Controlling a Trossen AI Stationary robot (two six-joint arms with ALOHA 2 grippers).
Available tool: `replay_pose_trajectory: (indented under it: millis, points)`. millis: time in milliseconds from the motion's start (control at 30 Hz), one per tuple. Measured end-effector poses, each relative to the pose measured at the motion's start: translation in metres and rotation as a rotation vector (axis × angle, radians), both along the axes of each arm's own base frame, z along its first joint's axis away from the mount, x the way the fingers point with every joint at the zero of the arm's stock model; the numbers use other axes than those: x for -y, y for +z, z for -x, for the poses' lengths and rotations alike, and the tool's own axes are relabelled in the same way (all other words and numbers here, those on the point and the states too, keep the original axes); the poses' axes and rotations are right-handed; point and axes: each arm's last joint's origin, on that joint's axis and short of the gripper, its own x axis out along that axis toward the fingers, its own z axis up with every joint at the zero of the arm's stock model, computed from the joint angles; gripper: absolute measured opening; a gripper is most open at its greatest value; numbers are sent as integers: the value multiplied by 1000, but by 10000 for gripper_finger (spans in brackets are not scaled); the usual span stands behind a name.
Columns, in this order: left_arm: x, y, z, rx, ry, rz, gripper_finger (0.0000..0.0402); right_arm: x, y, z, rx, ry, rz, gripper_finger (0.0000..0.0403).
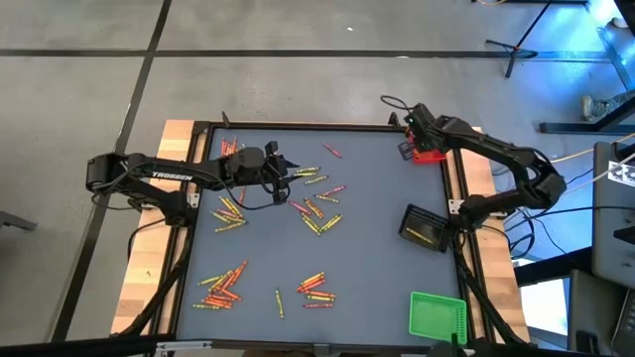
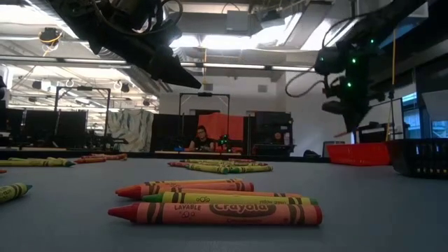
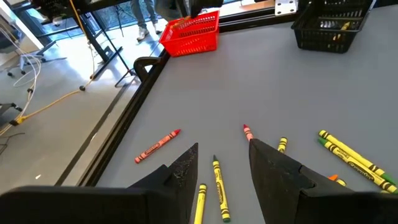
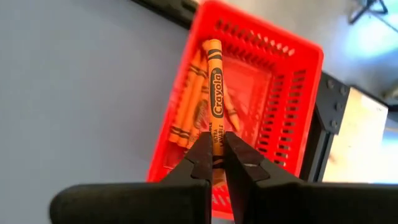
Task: Sort crayons
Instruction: Put the orange crayon into the red basket, then put the red crayon into the green basket
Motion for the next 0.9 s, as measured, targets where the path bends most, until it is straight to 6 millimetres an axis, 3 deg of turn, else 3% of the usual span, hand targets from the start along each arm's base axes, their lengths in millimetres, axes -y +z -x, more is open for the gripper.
replay_pose_trajectory:
  millis: [333,433,567,700,900]
  points:
    - [0,0,0,0,0,0,128,9,-23,6,-32,-51,-51,25]
    - [0,0,0,0,0,0,128,9,-23,6,-37,-32,-62,60]
    - [0,0,0,0,0,0,128,9,-22,6,-42,-27,-68,135]
    - [0,0,0,2,0,0,128,10,-8,3,-21,-14,-99,194]
    - [0,0,0,4,0,-1,128,4,4,-34,198,175,-55,228]
